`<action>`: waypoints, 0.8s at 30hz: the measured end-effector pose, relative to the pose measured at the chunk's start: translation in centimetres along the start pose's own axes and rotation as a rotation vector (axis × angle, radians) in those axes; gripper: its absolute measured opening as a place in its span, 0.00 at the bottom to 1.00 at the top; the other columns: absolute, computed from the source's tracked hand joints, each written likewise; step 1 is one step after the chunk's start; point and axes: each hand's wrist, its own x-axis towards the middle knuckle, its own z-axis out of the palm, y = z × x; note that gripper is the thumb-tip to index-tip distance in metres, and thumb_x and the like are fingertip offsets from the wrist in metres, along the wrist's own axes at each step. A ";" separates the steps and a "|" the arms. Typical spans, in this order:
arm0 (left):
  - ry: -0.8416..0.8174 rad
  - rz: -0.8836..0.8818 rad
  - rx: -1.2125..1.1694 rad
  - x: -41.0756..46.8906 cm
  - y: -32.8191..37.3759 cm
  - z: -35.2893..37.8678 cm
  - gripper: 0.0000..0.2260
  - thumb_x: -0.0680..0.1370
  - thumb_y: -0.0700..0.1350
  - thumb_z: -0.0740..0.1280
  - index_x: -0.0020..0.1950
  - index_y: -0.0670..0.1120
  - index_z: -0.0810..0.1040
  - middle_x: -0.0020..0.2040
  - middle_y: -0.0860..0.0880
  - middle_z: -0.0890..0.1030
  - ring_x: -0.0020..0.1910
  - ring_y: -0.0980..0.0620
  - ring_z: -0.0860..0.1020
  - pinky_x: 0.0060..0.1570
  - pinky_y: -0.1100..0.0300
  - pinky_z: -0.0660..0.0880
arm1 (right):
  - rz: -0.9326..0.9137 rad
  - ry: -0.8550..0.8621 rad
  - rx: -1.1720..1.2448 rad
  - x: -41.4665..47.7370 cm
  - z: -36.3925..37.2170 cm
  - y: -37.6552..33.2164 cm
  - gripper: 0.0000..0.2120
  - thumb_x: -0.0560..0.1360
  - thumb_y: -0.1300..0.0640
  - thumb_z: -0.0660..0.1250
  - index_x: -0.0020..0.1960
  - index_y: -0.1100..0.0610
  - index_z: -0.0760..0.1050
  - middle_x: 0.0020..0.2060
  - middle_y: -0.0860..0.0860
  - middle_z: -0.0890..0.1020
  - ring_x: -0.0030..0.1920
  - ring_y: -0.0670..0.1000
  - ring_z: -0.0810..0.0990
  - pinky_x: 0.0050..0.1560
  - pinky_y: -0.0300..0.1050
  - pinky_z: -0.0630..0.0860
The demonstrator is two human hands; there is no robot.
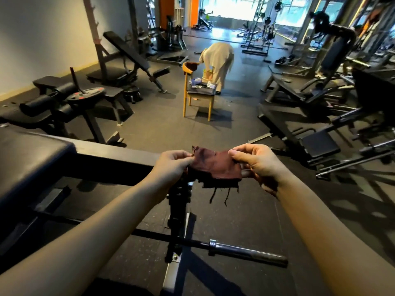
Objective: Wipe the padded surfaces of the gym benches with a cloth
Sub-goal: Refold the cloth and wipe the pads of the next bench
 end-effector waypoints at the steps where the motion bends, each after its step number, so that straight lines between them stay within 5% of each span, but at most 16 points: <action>1: 0.005 -0.059 -0.037 0.4 -0.3 2.0 0.03 0.81 0.39 0.69 0.49 0.41 0.82 0.37 0.43 0.81 0.33 0.49 0.81 0.30 0.63 0.77 | -0.002 0.017 0.016 0.1 -2.1 0.5 0.05 0.78 0.61 0.71 0.51 0.62 0.81 0.37 0.54 0.85 0.32 0.48 0.82 0.29 0.39 0.79; 3: 0.072 -0.101 -0.070 1.5 -1.4 6.3 0.02 0.81 0.37 0.69 0.51 0.41 0.80 0.38 0.44 0.83 0.35 0.48 0.82 0.33 0.61 0.78 | 0.000 0.045 0.049 0.3 -6.6 1.5 0.05 0.78 0.61 0.71 0.51 0.63 0.81 0.35 0.54 0.85 0.30 0.47 0.82 0.28 0.38 0.78; 6: 0.170 0.099 0.139 3.0 -3.1 14.5 0.04 0.77 0.42 0.75 0.48 0.44 0.82 0.41 0.45 0.86 0.43 0.49 0.83 0.41 0.60 0.76 | 0.012 0.074 0.036 0.8 -14.0 3.4 0.05 0.78 0.60 0.72 0.50 0.62 0.82 0.34 0.54 0.84 0.30 0.47 0.82 0.30 0.40 0.79; 11: -0.130 0.243 0.258 2.6 -3.0 31.4 0.19 0.67 0.56 0.82 0.51 0.49 0.83 0.45 0.48 0.87 0.46 0.50 0.86 0.47 0.52 0.82 | 0.040 0.127 0.033 0.8 -25.7 6.2 0.06 0.77 0.59 0.73 0.50 0.61 0.83 0.42 0.59 0.86 0.38 0.53 0.86 0.35 0.45 0.83; 16: -0.138 0.318 0.287 4.6 -1.9 42.6 0.03 0.80 0.44 0.72 0.52 0.45 0.84 0.43 0.49 0.87 0.43 0.53 0.86 0.45 0.55 0.82 | 0.094 0.088 0.175 -0.4 -36.7 7.7 0.07 0.79 0.64 0.69 0.57 0.61 0.81 0.49 0.60 0.86 0.46 0.53 0.88 0.44 0.46 0.85; 20: -0.191 0.259 0.269 7.7 -1.5 47.2 0.04 0.81 0.43 0.70 0.49 0.45 0.85 0.44 0.46 0.87 0.47 0.49 0.85 0.51 0.55 0.82 | 0.112 0.076 0.263 -0.5 -43.4 9.7 0.14 0.78 0.69 0.67 0.63 0.63 0.78 0.56 0.60 0.84 0.53 0.56 0.86 0.52 0.48 0.84; 24: -0.090 0.234 0.229 12.1 -1.0 49.9 0.05 0.82 0.43 0.68 0.49 0.44 0.81 0.45 0.42 0.85 0.46 0.46 0.84 0.47 0.49 0.82 | 0.147 0.151 0.177 0.9 -48.4 10.7 0.13 0.77 0.72 0.67 0.60 0.63 0.80 0.53 0.60 0.85 0.49 0.54 0.87 0.45 0.44 0.84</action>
